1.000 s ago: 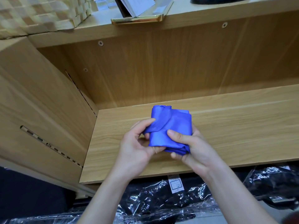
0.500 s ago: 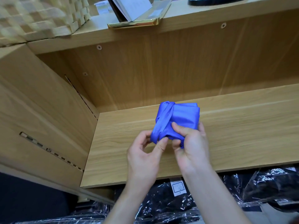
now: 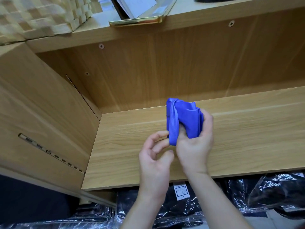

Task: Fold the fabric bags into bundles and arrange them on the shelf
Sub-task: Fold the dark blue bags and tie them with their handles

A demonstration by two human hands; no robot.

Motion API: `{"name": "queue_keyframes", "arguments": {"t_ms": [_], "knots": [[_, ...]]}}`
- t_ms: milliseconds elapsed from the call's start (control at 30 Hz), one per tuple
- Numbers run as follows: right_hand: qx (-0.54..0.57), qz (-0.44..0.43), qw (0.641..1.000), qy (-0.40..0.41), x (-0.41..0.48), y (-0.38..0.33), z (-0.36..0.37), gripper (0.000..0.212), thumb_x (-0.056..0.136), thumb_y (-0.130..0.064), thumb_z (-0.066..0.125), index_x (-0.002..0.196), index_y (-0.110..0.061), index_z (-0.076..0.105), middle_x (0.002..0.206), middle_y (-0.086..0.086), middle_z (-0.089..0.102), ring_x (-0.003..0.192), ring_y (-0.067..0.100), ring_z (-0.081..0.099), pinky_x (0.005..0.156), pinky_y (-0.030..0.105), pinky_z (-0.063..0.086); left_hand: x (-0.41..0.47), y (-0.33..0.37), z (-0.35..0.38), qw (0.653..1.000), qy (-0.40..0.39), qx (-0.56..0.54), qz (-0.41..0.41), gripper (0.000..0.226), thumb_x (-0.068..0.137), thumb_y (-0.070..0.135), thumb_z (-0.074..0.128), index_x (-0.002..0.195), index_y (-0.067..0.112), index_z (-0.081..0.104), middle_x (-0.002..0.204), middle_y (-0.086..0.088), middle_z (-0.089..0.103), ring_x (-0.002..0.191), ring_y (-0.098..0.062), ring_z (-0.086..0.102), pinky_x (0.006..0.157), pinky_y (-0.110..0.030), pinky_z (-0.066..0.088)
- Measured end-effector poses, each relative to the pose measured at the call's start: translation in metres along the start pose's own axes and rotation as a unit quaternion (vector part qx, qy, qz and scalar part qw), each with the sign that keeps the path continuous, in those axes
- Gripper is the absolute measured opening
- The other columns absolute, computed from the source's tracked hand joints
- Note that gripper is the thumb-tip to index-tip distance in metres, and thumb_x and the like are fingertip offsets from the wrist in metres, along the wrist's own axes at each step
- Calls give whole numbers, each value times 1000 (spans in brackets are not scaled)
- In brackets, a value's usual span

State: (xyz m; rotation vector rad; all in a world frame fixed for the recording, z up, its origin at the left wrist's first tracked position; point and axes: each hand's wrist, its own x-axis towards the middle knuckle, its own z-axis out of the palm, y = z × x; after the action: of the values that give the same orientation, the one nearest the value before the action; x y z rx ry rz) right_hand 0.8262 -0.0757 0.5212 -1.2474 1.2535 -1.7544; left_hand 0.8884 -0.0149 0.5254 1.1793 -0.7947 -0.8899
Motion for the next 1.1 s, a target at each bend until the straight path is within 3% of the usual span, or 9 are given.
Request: {"name": "queue_keyframes", "arguments": {"t_ms": [67,233,367,467,567,767,833,967,1100], "knots": [[-37,-44,998,-34,3,-2,-3,55,77,2,65,108,-40,46,89,-33,56,78,-4,51,74,13,41,2,5,-1,999,-30,23,21,47,66,-5,48,109,10,60,93,-4,75,90,-18,64,82,-35,46],[-62,-64,986,-139,24,-14,-12,52,83,-9,68,107,-46,41,88,-23,59,73,5,55,67,20,45,12,25,-2,993,-100,53,15,57,60,-2,48,114,12,58,81,8,69,74,-9,48,68,-22,39],[30,44,980,-191,23,-16,-15,38,81,-37,71,106,-43,44,93,-18,62,87,13,63,78,43,55,28,36,-2,993,-118,1,-2,48,59,-5,49,101,11,68,74,-2,67,66,-6,56,65,-14,44],[110,127,972,-167,22,-10,-16,32,78,-54,65,99,-35,49,92,-10,61,86,13,60,73,39,54,29,29,1,979,-83,167,78,45,61,5,52,94,30,68,71,9,63,64,-4,48,63,-15,39],[60,94,987,-119,21,-10,-16,20,91,-47,57,88,-31,45,76,-20,57,74,9,55,74,38,49,23,17,4,941,-41,302,147,39,64,26,55,91,55,58,71,15,56,68,-4,45,67,-14,40],[54,75,995,-23,23,-3,-7,12,95,-34,54,88,-28,46,76,-29,56,75,2,52,76,30,43,14,1,7,983,-25,151,98,31,68,37,66,99,41,67,100,8,64,86,-13,58,83,-31,48],[65,87,994,-17,22,-5,-4,9,92,-37,54,93,-30,48,80,-27,56,80,6,54,81,34,46,11,8,4,950,-25,258,171,29,73,33,60,99,44,61,100,19,57,96,-15,51,89,-23,42],[71,108,992,-3,29,-12,-2,31,89,-42,55,114,-24,54,93,-19,61,90,10,58,89,42,50,10,13,-12,852,-20,428,302,25,75,17,51,96,26,61,105,2,43,97,-15,38,93,-12,27],[43,103,993,-36,24,-14,-2,23,88,-44,56,95,-21,59,82,-12,61,77,12,55,82,48,51,5,-4,-11,989,-74,112,58,41,62,-5,54,94,13,71,99,4,53,80,-3,51,75,-15,41]]}}
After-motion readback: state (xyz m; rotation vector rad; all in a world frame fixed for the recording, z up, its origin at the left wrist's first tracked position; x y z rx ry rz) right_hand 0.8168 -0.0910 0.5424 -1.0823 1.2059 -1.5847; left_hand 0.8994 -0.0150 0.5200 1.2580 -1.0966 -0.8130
